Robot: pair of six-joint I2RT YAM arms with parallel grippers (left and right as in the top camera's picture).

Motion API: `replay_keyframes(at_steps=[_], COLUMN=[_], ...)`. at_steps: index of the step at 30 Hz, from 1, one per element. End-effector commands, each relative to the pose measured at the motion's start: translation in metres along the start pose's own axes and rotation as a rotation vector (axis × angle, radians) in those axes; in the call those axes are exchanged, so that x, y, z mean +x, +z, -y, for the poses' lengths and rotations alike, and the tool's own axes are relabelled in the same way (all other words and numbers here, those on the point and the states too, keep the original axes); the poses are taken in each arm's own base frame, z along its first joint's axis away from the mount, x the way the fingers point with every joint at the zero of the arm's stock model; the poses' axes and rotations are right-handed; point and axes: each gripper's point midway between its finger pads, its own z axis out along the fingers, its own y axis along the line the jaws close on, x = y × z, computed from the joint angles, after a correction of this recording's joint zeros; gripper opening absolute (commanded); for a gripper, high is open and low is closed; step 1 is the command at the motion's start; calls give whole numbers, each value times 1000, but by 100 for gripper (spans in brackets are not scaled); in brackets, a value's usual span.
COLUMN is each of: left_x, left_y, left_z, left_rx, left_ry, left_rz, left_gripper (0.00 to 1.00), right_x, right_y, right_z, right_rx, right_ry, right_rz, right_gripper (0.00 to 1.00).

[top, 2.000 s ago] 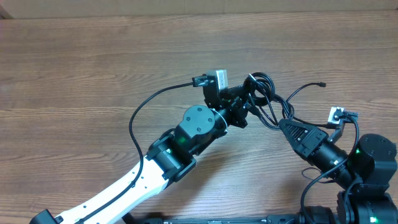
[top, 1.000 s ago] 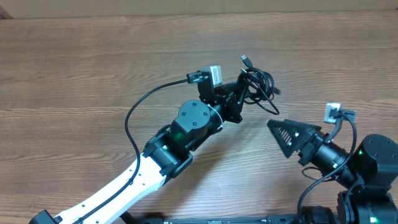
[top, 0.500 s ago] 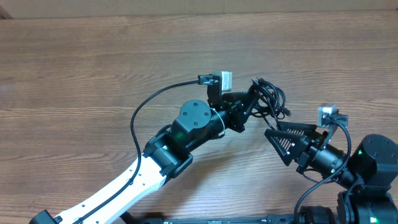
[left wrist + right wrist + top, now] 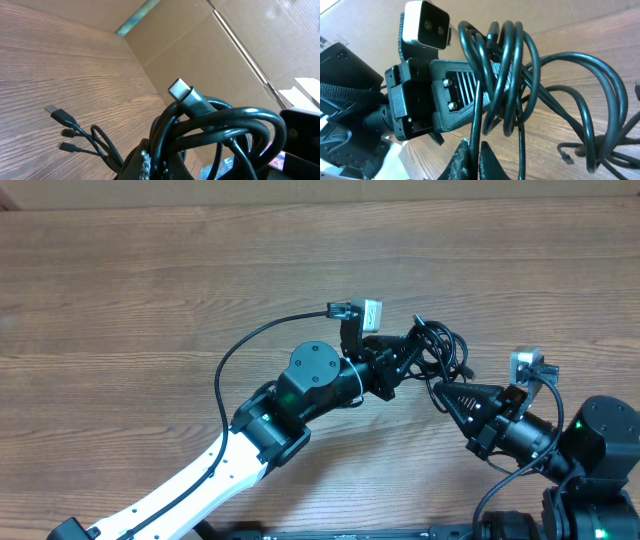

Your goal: Untangle cables

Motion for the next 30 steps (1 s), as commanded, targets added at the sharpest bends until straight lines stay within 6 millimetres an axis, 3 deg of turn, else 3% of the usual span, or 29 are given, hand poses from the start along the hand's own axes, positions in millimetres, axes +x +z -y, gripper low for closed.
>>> replay_keyframes(at_steps=[1, 5, 6, 10, 13, 17, 18, 22, 24, 26, 30], left_x=[-11, -23, -25, -22, -21, -20, -19, -16, -16, -16, -15], left_y=[0, -3, -5, -14, -16, -15, -15, -13, -12, -11, -7], left_z=[8, -16, -29, -62, -69, -67, -66, -63, -61, -59, -44], left_rx=[9, -115, -178, -340, -369, -358, -354, -335, -326, -316, -245], left_ry=[14, -16, -46, -124, -177, -173, -170, -165, -149, -136, -86], left_rz=[36, 115, 140, 173, 187, 183, 175, 154, 149, 141, 112], left_gripper=[4, 4, 4, 4, 4, 4, 4, 4, 4, 4, 4], right_x=[-7, -5, -3, 6, 10, 10, 10, 10, 11, 11, 11], right_y=[-3, -7, -11, -26, -33, -33, -33, -33, -33, -33, -33], right_z=[-2, 31, 48, 84, 95, 95, 95, 95, 95, 95, 94], right_rx=[26, 200, 293, 505, 577, 578, 578, 578, 579, 578, 571], right_ry=[-10, 125, 190, 325, 363, 362, 362, 363, 363, 363, 364], right_rz=[26, 57, 76, 121, 133, 134, 133, 132, 131, 131, 128], right_gripper=[4, 4, 4, 4, 4, 4, 10, 68, 82, 91, 94])
